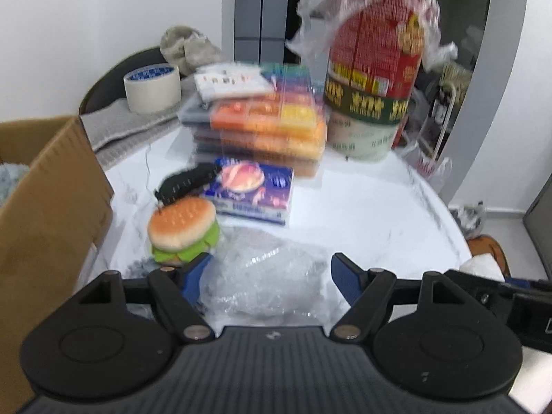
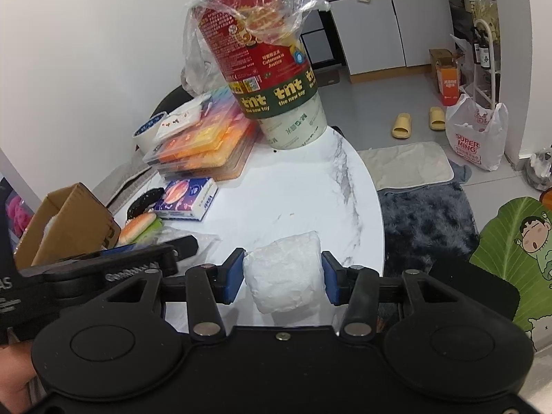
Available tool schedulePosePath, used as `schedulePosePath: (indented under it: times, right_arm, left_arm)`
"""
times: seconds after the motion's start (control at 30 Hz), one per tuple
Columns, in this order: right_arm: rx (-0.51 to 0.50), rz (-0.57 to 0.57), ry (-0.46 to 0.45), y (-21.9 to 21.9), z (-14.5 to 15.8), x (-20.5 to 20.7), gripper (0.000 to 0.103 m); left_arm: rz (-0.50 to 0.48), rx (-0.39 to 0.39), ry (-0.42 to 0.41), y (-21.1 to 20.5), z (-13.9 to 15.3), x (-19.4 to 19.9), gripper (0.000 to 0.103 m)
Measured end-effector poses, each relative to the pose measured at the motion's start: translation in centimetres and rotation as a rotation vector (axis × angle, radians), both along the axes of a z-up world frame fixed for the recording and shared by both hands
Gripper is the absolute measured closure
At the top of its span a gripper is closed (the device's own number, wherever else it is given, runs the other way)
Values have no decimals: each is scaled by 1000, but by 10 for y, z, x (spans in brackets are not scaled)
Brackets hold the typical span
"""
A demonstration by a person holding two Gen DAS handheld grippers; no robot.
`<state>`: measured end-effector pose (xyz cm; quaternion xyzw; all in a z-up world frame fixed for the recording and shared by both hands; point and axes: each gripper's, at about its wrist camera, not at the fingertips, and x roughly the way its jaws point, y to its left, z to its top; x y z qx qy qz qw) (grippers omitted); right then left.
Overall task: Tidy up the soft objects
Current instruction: 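Grasp the white bubble-wrap bundle with the right gripper while the left gripper grasps the clear plastic bag, then carry the bubble-wrap bundle and clear bag with both grippers over the box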
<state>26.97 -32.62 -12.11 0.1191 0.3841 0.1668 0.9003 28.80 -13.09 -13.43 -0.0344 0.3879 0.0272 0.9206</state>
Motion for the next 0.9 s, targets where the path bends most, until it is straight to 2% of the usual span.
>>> schedulePosePath:
  times: [0.1,0.13,0.17,0.23,0.33,0.67,0.9]
  right_arm:
    - [-12,1,17,1,-4,2,57]
    - [-13,3,21,2,-5,2,57]
    - [-16,6,25,3,-6,2,57]
    - [-23,12,28,5,-7,1,57]
    - [-19,16,29,7,-5,0,57]
    - [-16,29,1,11,10,-7,57]
    - [-9,47,-33,16,27,-16,57]
  left_arm:
    - [-5,-4,15,-1,-5,-2,35]
    - [-5,-11,15,0,-5,-3,40]
    - [-4,-20,14,1,-5,-4,49]
    - [-5,-38,12,4,-2,-6,58]
    - [-6,-54,13,6,3,-8,66]
    - [-17,-97,-24,6,26,-30,68]
    - [-11,-100,-63,7,47,-56,67]
